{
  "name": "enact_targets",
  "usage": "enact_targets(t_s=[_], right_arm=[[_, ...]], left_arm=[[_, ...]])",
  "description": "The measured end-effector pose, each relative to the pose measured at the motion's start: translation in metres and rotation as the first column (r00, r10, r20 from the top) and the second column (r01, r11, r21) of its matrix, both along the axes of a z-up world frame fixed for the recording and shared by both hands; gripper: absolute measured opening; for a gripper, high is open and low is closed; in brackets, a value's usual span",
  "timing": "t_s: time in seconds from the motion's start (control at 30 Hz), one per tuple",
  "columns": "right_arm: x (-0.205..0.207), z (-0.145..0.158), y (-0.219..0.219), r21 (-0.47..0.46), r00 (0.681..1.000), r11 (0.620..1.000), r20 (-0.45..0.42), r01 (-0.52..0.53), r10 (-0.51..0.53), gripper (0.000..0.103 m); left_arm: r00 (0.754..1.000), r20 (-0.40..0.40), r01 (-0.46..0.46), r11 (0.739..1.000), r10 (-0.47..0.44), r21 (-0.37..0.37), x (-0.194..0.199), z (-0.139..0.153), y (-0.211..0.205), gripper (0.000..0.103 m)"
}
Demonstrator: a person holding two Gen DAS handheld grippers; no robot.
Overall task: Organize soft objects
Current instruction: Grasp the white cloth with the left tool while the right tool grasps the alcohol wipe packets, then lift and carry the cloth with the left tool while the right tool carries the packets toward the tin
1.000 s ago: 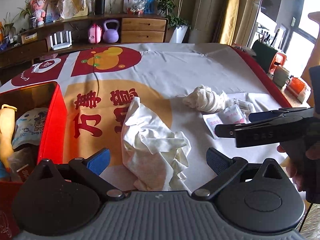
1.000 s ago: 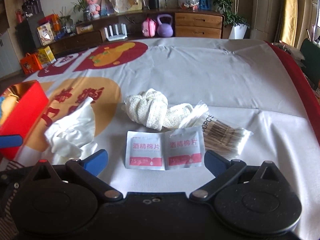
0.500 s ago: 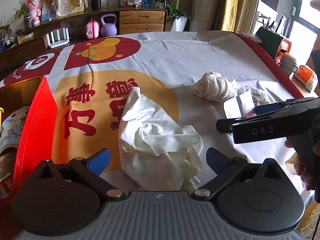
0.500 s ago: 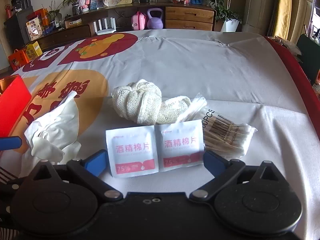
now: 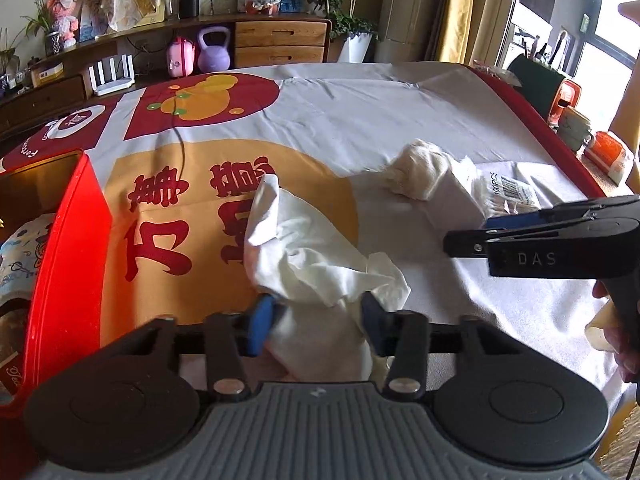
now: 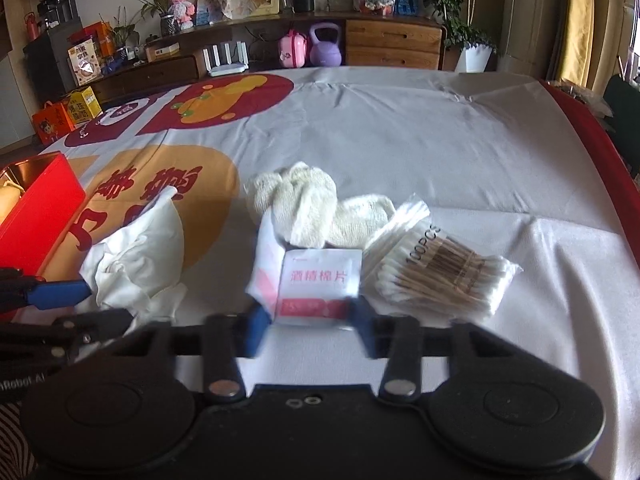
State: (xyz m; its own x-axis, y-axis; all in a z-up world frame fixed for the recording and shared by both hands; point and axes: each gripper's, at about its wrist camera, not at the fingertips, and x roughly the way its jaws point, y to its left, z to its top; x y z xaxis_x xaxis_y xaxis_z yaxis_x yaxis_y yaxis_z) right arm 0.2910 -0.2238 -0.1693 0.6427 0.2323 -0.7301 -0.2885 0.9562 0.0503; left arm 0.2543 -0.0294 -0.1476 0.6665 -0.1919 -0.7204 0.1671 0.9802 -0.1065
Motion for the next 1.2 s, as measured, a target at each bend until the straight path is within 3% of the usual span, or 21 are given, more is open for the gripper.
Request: enact_targets(t_s=[0.13, 0.33, 0.9, 1.2], right_arm=[[-0.003, -0.001, -0.002, -0.003, 1.0, 1.0, 0.012, 0.002, -0.002, 0.033], [-0.008, 0.002, -0.006, 0.006, 1.0, 1.0, 0.026, 0.007, -0.007, 0.03], [-0.047, 0.044, -0.005, 0.108, 0.998, 0.993, 0.049, -0.05, 0.045, 0.03], [-0.071, 0.08, -0.003, 0.138, 0.992, 0.986, 0.1, -0.096, 0.082, 0.03]], left_arm=[[1.0, -0.002, -0.004, 1.0, 0.004, -0.004, -0.001, 0.001, 0.001, 0.023], [1.0, 0.005, -0.002, 1.0, 0.002, -0.006, -0.004, 0.004, 0.0, 0.013], [0.999, 0.05, -0.016, 0.996, 0.021, -0.089, -0.024, 0.041, 0.015, 0.008], [0.985, 0.167, -0.015, 0.99, 0.039, -0.141, -0.041, 0.096, 0.033, 0.007]])
